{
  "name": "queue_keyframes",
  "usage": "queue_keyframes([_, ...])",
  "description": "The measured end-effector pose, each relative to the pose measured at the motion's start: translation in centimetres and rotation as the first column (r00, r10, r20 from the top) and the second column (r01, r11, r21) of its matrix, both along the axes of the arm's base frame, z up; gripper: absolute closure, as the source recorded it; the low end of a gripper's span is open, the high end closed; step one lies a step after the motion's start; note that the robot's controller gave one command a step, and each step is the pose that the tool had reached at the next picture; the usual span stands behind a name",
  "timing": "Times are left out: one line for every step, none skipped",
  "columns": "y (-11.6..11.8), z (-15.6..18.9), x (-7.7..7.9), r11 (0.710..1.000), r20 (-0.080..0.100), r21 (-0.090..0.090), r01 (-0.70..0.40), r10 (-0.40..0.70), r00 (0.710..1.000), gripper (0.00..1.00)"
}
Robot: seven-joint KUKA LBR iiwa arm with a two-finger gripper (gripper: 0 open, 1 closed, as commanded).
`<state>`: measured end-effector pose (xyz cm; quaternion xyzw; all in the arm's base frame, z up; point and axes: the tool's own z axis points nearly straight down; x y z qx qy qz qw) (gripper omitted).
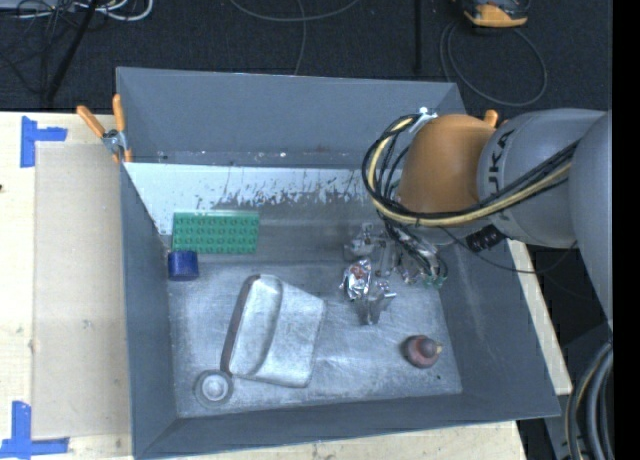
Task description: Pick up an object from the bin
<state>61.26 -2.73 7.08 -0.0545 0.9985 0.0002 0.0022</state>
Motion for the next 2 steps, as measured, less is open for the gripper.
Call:
queue_keyframes([0.0, 0.4, 0.3, 1.000, 0.010, 0.001, 0.000, 0.000, 1.000, 1.00])
queue_keyframes([1.7, 15.1, 0.2, 0.967, 0.004, -0.002, -0.256, 0.256, 0.967, 1.00])
